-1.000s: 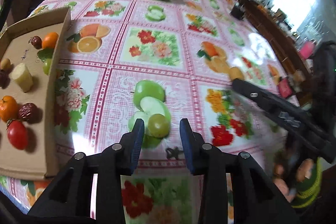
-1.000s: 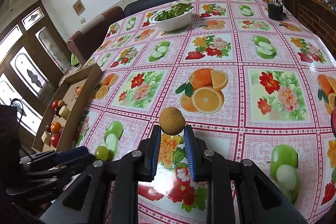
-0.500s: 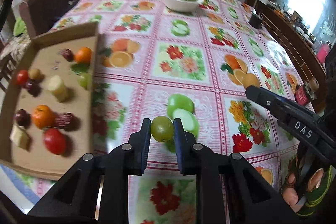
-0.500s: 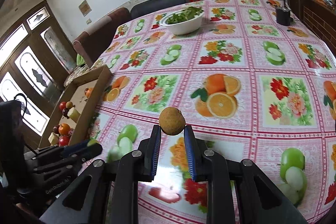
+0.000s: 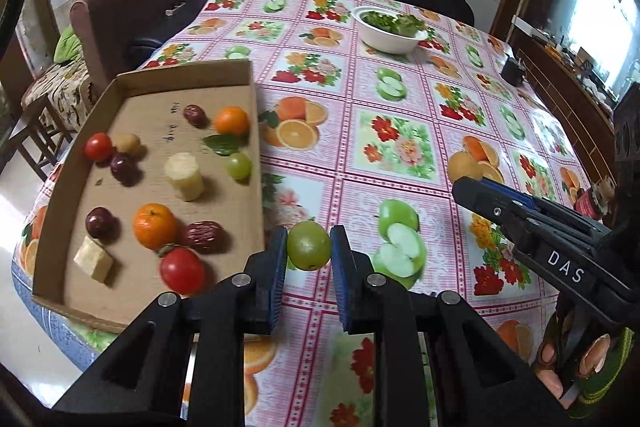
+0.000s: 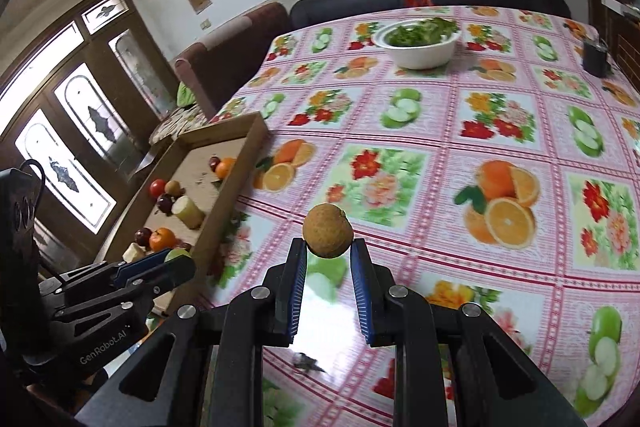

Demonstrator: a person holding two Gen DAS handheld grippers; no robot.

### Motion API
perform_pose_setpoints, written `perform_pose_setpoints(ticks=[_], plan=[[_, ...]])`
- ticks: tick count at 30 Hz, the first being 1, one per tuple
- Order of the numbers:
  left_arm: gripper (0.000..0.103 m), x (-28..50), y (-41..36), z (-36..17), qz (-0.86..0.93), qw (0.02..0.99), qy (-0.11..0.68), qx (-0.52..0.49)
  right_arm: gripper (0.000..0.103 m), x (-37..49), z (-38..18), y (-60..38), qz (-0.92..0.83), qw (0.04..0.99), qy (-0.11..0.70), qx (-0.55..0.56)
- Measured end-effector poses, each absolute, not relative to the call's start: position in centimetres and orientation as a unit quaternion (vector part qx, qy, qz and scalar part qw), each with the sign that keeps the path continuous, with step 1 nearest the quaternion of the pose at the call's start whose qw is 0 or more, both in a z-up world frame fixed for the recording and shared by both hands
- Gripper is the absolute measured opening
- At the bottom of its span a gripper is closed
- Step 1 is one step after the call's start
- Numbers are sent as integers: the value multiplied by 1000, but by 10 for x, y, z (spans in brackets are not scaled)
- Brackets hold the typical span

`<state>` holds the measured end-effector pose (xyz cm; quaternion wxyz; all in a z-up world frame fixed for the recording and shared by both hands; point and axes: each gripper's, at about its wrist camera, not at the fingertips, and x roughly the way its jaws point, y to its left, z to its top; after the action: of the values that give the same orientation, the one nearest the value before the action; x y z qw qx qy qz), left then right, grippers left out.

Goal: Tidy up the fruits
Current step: 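Carry the green grape and brown round fruit with both tools over the box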

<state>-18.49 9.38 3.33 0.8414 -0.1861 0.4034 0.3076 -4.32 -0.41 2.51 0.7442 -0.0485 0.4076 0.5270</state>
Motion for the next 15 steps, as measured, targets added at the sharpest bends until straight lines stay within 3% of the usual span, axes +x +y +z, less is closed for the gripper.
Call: perform_pose_setpoints(ticks=[15], plan=[[19, -233, 138, 39, 352, 825, 381, -225, 23, -75, 34, 52, 573, 709, 403, -75]])
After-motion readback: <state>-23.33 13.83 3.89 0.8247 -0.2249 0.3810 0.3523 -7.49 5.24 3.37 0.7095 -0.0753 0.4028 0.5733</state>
